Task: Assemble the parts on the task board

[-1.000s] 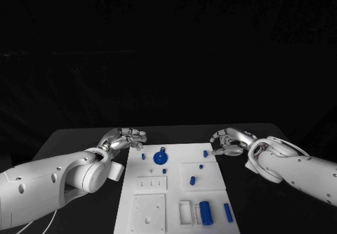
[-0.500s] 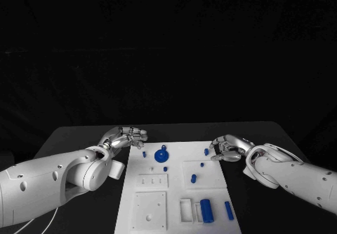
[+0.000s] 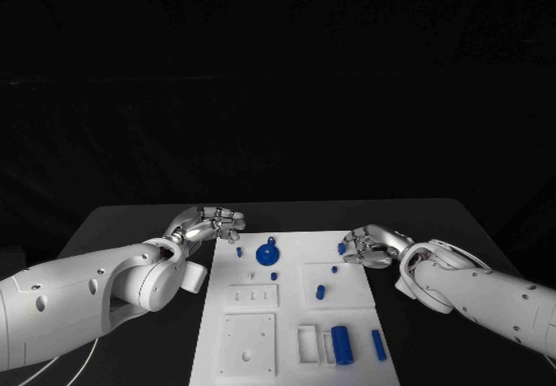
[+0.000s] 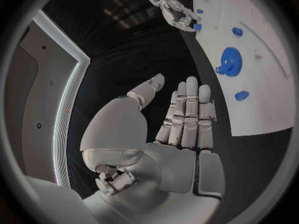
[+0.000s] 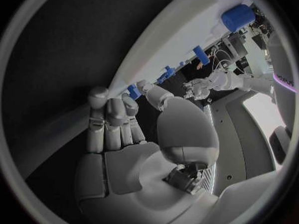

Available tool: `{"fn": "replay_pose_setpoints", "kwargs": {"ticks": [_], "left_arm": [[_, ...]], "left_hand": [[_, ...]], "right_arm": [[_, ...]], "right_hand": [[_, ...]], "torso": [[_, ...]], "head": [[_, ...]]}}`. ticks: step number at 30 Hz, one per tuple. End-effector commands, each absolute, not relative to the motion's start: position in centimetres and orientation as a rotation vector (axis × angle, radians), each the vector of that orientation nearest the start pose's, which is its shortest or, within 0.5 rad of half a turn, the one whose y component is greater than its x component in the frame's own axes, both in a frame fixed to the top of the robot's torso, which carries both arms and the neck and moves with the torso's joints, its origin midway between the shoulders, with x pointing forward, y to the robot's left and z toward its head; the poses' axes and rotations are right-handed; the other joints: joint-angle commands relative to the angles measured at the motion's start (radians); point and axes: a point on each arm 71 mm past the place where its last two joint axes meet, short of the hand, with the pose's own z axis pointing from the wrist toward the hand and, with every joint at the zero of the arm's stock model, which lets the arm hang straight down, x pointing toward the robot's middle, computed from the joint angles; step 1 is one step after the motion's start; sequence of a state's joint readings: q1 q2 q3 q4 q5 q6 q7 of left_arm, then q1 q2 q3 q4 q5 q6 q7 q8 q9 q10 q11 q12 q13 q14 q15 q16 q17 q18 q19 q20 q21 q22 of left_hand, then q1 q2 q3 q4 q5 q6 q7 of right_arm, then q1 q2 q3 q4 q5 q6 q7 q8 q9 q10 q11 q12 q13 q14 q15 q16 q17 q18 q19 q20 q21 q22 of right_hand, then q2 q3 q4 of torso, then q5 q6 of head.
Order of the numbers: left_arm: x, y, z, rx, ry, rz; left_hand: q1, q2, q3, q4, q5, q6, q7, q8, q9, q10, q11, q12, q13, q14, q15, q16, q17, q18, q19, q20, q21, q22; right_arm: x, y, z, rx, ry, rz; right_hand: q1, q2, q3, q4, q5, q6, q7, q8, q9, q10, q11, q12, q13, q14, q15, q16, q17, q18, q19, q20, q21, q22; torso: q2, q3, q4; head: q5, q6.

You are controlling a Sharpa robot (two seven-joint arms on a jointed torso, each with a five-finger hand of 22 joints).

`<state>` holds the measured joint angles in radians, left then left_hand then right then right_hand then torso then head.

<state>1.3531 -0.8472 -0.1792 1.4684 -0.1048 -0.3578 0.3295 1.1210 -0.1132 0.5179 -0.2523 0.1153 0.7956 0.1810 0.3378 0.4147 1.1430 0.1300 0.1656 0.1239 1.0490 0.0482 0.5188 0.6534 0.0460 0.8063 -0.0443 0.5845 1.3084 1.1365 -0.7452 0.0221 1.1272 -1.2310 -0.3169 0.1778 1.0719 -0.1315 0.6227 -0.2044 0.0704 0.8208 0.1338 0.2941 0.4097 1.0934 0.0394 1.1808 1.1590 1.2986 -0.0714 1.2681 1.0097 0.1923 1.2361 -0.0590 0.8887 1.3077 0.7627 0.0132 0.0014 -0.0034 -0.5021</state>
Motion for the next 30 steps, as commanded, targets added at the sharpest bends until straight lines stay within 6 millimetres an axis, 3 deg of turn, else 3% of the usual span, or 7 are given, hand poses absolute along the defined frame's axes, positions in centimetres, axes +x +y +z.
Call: {"fn": "replay_pose_setpoints", "kwargs": {"ticks": [1, 30], "left_arm": [[50.83, 22.84, -15.74, -0.938, 1.488, -1.373], [50.88, 22.68, -15.8, -0.939, 1.498, -1.375]], "left_hand": [[-0.007, 0.0, -0.001, -0.006, -0.005, -0.002, 0.005, -0.003, -0.001, -0.007, -0.001, -0.004, -0.001, 0.006, 0.001, -0.005, 0.002, 0.014, -0.002, -0.005, 0.002, 0.009], [-0.007, -0.001, 0.0, -0.006, -0.005, -0.005, 0.007, -0.004, -0.002, -0.007, 0.0, -0.005, -0.002, 0.006, 0.001, -0.005, 0.002, 0.014, -0.002, -0.005, 0.002, 0.009]], "right_arm": [[54.02, -26.57, -21.54, 0.058, 1.634, 0.716], [54.49, -26.35, -21.76, 0.094, 1.636, 0.723]], "right_hand": [[0.009, 0.0, 0.013, 0.006, -0.009, 0.017, 0.019, -0.007, -0.002, -0.005, 0.0, 0.0, -0.001, -0.002, 0.0, -0.007, 0.002, 0.069, -0.002, 0.001, -0.001, 0.017], [0.026, -0.014, 0.049, 0.005, -0.011, 0.01, 0.019, -0.012, -0.006, -0.005, -0.001, 0.003, -0.001, -0.001, -0.001, -0.008, 0.005, 0.069, -0.002, 0.0, 0.002, 0.019]], "torso": [[0.0, -0.0004, 0.0011], [-0.003, -0.0007, 0.0006]], "head": [[-0.001, -0.004], [0.002, -0.011]]}}
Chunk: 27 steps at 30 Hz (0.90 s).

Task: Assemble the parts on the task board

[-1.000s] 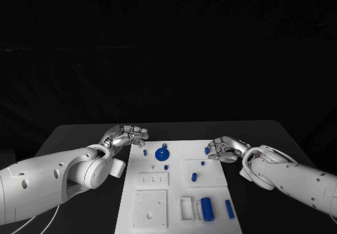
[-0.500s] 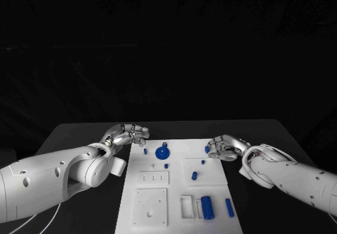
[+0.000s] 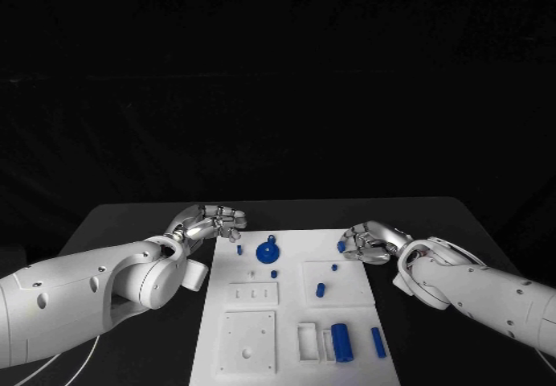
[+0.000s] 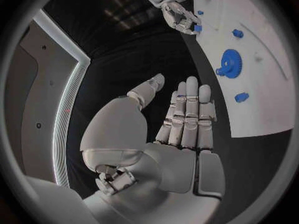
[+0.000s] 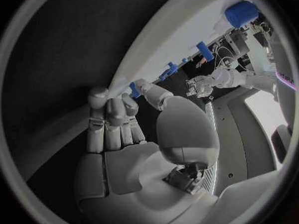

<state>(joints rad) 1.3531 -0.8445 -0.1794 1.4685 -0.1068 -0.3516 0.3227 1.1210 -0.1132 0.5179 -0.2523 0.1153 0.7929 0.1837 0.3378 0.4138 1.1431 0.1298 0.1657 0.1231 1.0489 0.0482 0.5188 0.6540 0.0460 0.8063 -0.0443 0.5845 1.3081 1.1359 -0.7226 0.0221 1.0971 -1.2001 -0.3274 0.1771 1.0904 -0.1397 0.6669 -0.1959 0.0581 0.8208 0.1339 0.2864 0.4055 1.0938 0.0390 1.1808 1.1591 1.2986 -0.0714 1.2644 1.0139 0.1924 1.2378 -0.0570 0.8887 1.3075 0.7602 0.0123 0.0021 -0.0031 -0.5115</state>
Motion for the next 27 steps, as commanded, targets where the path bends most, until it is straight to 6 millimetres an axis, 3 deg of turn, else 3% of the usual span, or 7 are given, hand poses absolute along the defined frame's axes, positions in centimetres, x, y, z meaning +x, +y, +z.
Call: {"fn": "replay_pose_setpoints", "kwargs": {"ticks": [1, 14, 27], "left_arm": [[50.88, 22.66, -15.8, -0.939, 1.498, -1.375], [50.82, 22.44, -15.81, -0.924, 1.515, -1.383], [50.81, 22.41, -15.83, -0.925, 1.519, -1.383]], "left_hand": [[-0.007, -0.001, 0.0, -0.006, -0.005, -0.002, 0.004, -0.004, -0.001, -0.007, 0.0, -0.005, -0.001, 0.006, 0.001, -0.005, 0.002, 0.014, -0.002, -0.005, 0.002, 0.009], [-0.008, -0.003, -0.001, -0.006, -0.007, -0.007, 0.007, -0.007, -0.002, -0.007, 0.001, -0.008, -0.002, 0.006, 0.002, -0.007, 0.002, 0.014, -0.003, -0.005, 0.002, 0.009], [-0.011, -0.002, -0.001, -0.004, -0.009, -0.009, 0.008, -0.008, -0.003, -0.008, 0.001, -0.01, -0.002, 0.005, 0.002, -0.008, 0.003, 0.014, -0.003, -0.005, 0.002, 0.009]], "right_arm": [[54.49, -26.31, -21.78, 0.094, 1.639, 0.724], [54.67, -26.02, -21.9, 0.091, 1.643, 0.728], [54.79, -25.56, -22.04, 0.085, 1.656, 0.737]], "right_hand": [[0.007, -0.007, 0.004, -0.005, 0.004, 0.01, 0.019, -0.005, -0.002, -0.006, -0.001, 0.003, -0.001, -0.001, -0.001, -0.004, 0.001, 0.069, -0.004, -0.002, 0.003, 0.02], [0.019, -0.004, 0.011, -0.027, 0.011, -0.001, 0.008, -0.009, -0.004, -0.006, -0.01, 0.003, -0.002, -0.001, -0.01, -0.006, 0.003, 0.069, -0.006, -0.001, 0.005, 0.02], [0.035, 0.017, 0.057, -0.033, 0.003, 0.006, -0.006, -0.002, -0.001, -0.005, -0.024, 0.001, -0.004, -0.001, -0.023, -0.01, 0.004, 0.069, -0.008, 0.002, 0.005, 0.019]], "torso": [[0.0, 0.0002, -0.0003], [0.001, 0.0006, -0.0006], [0.0, 0.0009, -0.0013]], "head": [[0.002, -0.001], [0.004, -0.001], [0.005, -0.002]]}}
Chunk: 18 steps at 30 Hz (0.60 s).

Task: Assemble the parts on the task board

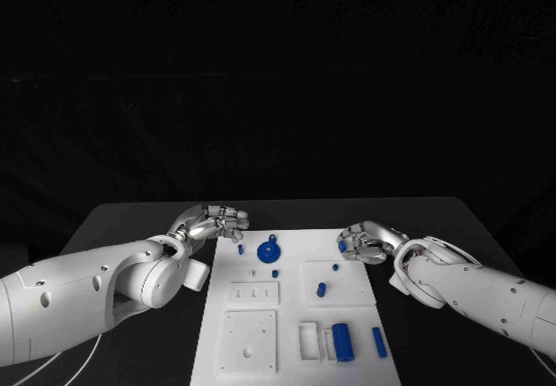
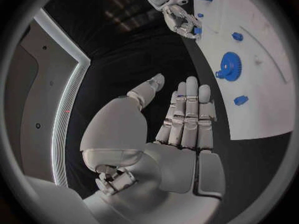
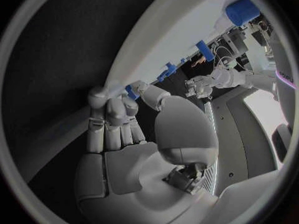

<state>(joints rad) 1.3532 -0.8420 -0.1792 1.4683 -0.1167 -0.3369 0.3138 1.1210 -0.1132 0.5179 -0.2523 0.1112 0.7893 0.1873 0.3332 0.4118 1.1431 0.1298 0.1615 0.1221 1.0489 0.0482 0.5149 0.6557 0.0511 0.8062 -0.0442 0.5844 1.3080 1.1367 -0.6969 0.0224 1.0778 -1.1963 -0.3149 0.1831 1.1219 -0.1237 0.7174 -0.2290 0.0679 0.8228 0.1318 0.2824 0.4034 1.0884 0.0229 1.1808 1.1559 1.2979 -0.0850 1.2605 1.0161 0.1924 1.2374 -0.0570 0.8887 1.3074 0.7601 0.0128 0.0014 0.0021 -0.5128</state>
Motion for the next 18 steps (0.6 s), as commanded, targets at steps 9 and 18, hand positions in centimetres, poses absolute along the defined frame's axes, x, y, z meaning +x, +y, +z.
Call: {"fn": "replay_pose_setpoints", "kwargs": {"ticks": [9, 18], "left_arm": [[50.8, 22.4, -15.83, -0.925, 1.52, -1.383], [50.79, 22.4, -15.83, -0.925, 1.522, -1.382]], "left_hand": [[-0.01, -0.002, -0.001, -0.004, -0.005, -0.005, 0.005, -0.004, -0.001, -0.008, 0.001, -0.006, -0.001, 0.005, 0.002, -0.004, 0.001, 0.009, -0.003, -0.005, 0.002, 0.009], [-0.01, -0.002, -0.001, -0.004, -0.006, -0.005, 0.005, -0.004, -0.001, -0.008, 0.001, -0.007, -0.001, 0.005, 0.002, -0.004, 0.002, 0.009, -0.004, -0.005, 0.002, 0.009]], "right_arm": [[54.81, -25.4, -22.09, 0.082, 1.663, 0.74], [54.8, -25.39, -22.1, 0.081, 1.665, 0.74]], "right_hand": [[-0.002, 0.006, 0.019, -0.001, -0.01, 0.013, -0.013, 0.009, 0.004, 0.004, -0.016, 0.003, 0.001, 0.0, -0.017, -0.007, 0.003, 0.069, -0.007, 0.003, 0.008, 0.02], [-0.012, 0.01, 0.026, -0.004, -0.012, 0.041, -0.014, 0.027, 0.012, 0.006, -0.018, 0.004, 0.004, 0.001, -0.019, -0.007, 0.006, 0.069, -0.008, 0.002, 0.011, 0.02]], "torso": [[0.001, 0.0009, 0.0008], [0.0, 0.0012, -0.0008]], "head": [[0.0, -0.002], [0.0, -0.003]]}}
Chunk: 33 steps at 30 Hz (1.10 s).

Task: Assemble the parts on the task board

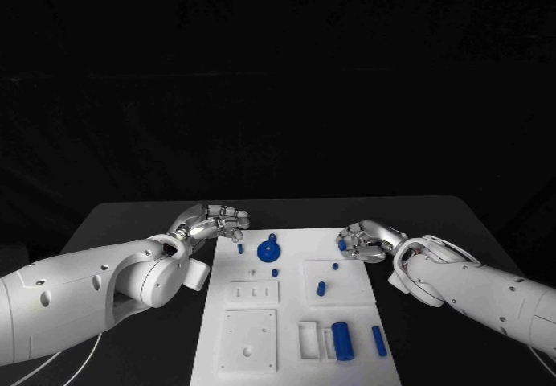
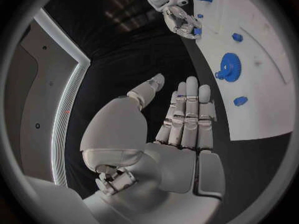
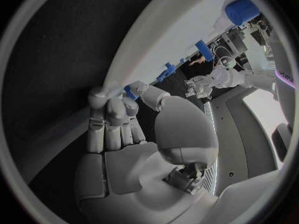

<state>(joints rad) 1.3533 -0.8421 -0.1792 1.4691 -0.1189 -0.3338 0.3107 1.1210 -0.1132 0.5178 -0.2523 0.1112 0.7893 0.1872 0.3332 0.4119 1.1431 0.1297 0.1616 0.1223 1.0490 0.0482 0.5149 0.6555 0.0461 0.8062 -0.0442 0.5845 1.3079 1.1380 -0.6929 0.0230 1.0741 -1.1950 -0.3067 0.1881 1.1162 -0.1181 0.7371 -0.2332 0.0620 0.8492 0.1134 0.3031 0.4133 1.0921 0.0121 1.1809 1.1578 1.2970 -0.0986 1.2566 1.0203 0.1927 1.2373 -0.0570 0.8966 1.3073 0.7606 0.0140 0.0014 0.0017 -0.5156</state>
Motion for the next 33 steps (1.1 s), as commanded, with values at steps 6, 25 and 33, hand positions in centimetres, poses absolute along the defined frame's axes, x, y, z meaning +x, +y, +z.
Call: {"fn": "replay_pose_setpoints", "kwargs": {"ticks": [6, 25, 33], "left_arm": [[50.81, 22.44, -15.84, -0.926, 1.521, -1.381], [50.8, 22.38, -15.83, -0.922, 1.524, -1.381], [50.79, 22.35, -15.86, -0.91, 1.536, -1.379]], "left_hand": [[-0.01, -0.002, -0.001, -0.005, -0.006, -0.005, 0.005, -0.004, -0.001, -0.008, 0.001, -0.007, -0.002, 0.005, 0.002, -0.004, 0.002, 0.014, -0.004, -0.005, 0.002, 0.009], [-0.009, -0.001, 0.0, -0.005, -0.006, -0.006, 0.005, -0.004, -0.001, -0.007, 0.001, -0.008, -0.002, 0.005, 0.002, -0.004, 0.002, 0.014, -0.004, -0.005, 0.002, 0.009], [-0.012, -0.001, -0.002, -0.003, -0.007, 0.001, 0.003, 0.0, 0.0, -0.002, 0.0, -0.007, -0.001, 0.006, 0.002, -0.005, 0.003, 0.014, -0.004, -0.004, 0.003, 0.009]], "right_arm": [[54.8, -25.5, -22.1, 0.079, 1.663, 0.728], [54.9, -25.48, -22.05, 0.086, 1.65, 0.719], [54.85, -25.34, -21.87, 0.102, 1.634, 0.708]], "right_hand": [[-0.014, 0.01, 0.011, 0.0, -0.007, 0.074, 0.011, 0.036, 0.016, 0.004, -0.001, 0.007, 0.004, 0.002, 0.0, -0.004, 0.004, 0.069, -0.008, 0.001, 0.006, 0.02], [-0.021, 0.01, 0.019, 0.001, -0.01, 0.109, 0.001, 0.052, 0.027, 0.002, -0.01, 0.005, 0.003, 0.002, -0.008, -0.005, 0.006, 0.069, -0.009, 0.0, 0.008, 0.019], [-0.025, 0.008, 0.017, 0.001, -0.009, 0.124, -0.004, 0.059, 0.032, 0.007, -0.015, 0.008, 0.006, 0.003, -0.013, -0.005, 0.008, 0.069, -0.007, -0.001, 0.01, 0.019]], "torso": [[-0.001, 0.0002, 0.0], [-0.001, 0.0003, 0.0001], [-0.001, 0.0007, -0.0015]], "head": [[0.0, 0.0], [-0.002, -0.001], [-0.003, 0.004]]}}
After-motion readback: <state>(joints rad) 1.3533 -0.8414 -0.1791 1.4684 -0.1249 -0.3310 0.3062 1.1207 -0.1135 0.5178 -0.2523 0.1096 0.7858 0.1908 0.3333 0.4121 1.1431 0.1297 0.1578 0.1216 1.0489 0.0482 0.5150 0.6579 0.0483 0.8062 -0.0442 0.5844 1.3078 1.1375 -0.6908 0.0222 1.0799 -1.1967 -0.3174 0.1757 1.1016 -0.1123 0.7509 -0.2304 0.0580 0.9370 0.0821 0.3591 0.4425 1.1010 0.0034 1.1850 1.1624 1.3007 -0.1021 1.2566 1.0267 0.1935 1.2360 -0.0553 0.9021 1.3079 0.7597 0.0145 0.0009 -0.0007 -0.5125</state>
